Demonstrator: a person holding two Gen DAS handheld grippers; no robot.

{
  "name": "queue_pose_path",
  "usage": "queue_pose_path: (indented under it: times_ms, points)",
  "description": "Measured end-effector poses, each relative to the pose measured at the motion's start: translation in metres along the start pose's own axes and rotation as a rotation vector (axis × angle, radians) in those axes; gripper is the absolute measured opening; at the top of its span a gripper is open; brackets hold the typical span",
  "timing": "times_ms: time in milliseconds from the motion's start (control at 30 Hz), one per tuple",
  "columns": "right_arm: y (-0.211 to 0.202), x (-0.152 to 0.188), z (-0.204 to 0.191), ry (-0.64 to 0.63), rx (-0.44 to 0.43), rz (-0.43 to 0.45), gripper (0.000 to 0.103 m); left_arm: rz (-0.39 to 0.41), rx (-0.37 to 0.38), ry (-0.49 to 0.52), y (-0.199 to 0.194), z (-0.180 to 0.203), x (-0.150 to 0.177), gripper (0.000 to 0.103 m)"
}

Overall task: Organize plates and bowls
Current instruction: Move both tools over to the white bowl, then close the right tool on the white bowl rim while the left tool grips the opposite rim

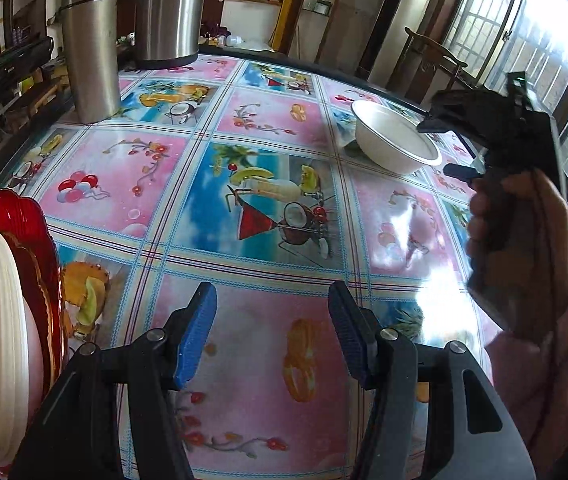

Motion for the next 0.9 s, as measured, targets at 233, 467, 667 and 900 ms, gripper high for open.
queue_pose_path:
  times_ms: [233,467,667,900]
  points:
    - [0.008,0.009,0.018,0.049,0.053,-0.009,0.016,-0.002,-0.005,-0.008,0.0,-0.004,-0.001,0.057]
    - [-0.017,0.021,0.036,0.067,-0.035,-0.018,0.011,0.012,0.027,0.001,-0.002,-0.003,-0.003,0.057]
    - [-0.073,0.059,0.045,-0.116,-0.07,0.006,0.011,0.032,0.159,-0.031,-0.003,-0.006,-0.01,0.077]
    - [-0.125,0.108,0.088,-0.163,-0.206,-0.038,0.011,-0.028,0.248,-0.09,0.011,-0.009,-0.008,0.077]
Point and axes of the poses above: each gripper's, at about its wrist camera, not at the fingertips, and y roughly the way its jaws point, z to its right, x to its underside, the point moved 3 cm from there along y, roughly the way its jaws point, and after that the axes turned 9 degrees about y, right-handed, at the moved point
